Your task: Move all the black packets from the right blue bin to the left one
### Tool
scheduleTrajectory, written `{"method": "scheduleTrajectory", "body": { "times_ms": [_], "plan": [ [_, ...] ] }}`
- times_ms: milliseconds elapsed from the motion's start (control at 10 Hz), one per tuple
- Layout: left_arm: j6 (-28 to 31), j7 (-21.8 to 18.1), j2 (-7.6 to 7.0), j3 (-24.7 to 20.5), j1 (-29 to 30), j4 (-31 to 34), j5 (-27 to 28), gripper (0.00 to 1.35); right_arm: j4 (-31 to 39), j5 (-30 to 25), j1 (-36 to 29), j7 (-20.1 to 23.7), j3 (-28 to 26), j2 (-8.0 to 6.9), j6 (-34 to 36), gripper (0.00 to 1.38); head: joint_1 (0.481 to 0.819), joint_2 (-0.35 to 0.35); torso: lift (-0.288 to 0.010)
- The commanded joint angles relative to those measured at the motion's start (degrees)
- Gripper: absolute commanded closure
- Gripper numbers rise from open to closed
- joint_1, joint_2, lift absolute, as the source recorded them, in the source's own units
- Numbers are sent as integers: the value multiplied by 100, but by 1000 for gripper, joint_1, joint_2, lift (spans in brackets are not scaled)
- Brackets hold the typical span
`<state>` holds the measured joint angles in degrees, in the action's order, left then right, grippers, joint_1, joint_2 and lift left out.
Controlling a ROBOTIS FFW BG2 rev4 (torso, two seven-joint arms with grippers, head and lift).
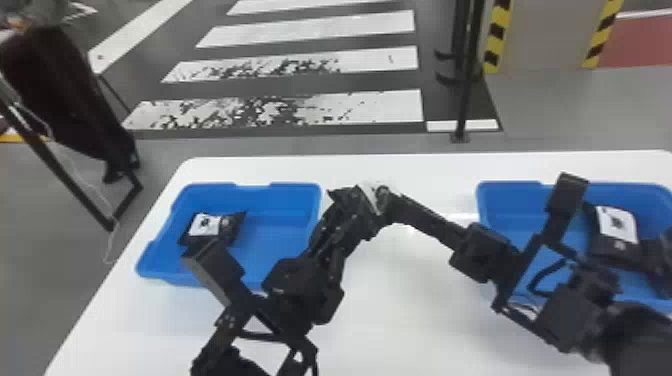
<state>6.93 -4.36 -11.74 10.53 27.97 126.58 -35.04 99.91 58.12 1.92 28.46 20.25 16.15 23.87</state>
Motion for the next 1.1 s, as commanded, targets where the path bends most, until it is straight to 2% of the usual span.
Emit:
{"method": "scheduleTrajectory", "body": {
  "times_ms": [0, 100, 200, 400, 500, 600, 700, 800, 1000],
  "plan": [
    [530, -74, -21, 44, -13, 202, -301, 1211, -211, -7, 103, 1, 66, -15, -81, 1133, 695, 167, -168],
    [473, -74, -21, 44, -13, 216, -381, 1211, -352, -7, 188, 19, 168, -15, -137, 1133, 695, 145, -168],
    [417, -74, -12, -25, -13, 216, -404, 1213, -492, 15, 216, 63, 191, -33, -180, 1072, 695, 140, -168],
    [220, -21, 76, -264, 29, 117, -347, 1211, -577, 15, 258, 116, 203, -24, -222, 1018, 695, 149, -168],
    [94, 5, 128, -390, 57, 33, -301, 1211, -605, 61, 258, 124, 203, -24, -222, 835, 695, 164, -168],
    [-75, 58, 190, -607, 57, -51, -107, 1211, -675, 175, 244, 160, 203, -24, -222, 400, 695, 182, -168],
    [-230, 137, 278, -927, 1, -192, 145, 1211, -703, 255, 230, 195, 191, -15, -264, 130, 695, 194, -168],
    [-356, 207, 374, -1338, -126, -473, 499, 1211, -703, 301, 230, 230, 191, 2, -278, 90, 695, 228, -168],
    [-455, 409, 436, -1875, -435, -1148, 1162, 1211, -703, 313, 202, 274, 191, 11, -320, 101, 695, 320, -168]
  ]
}}
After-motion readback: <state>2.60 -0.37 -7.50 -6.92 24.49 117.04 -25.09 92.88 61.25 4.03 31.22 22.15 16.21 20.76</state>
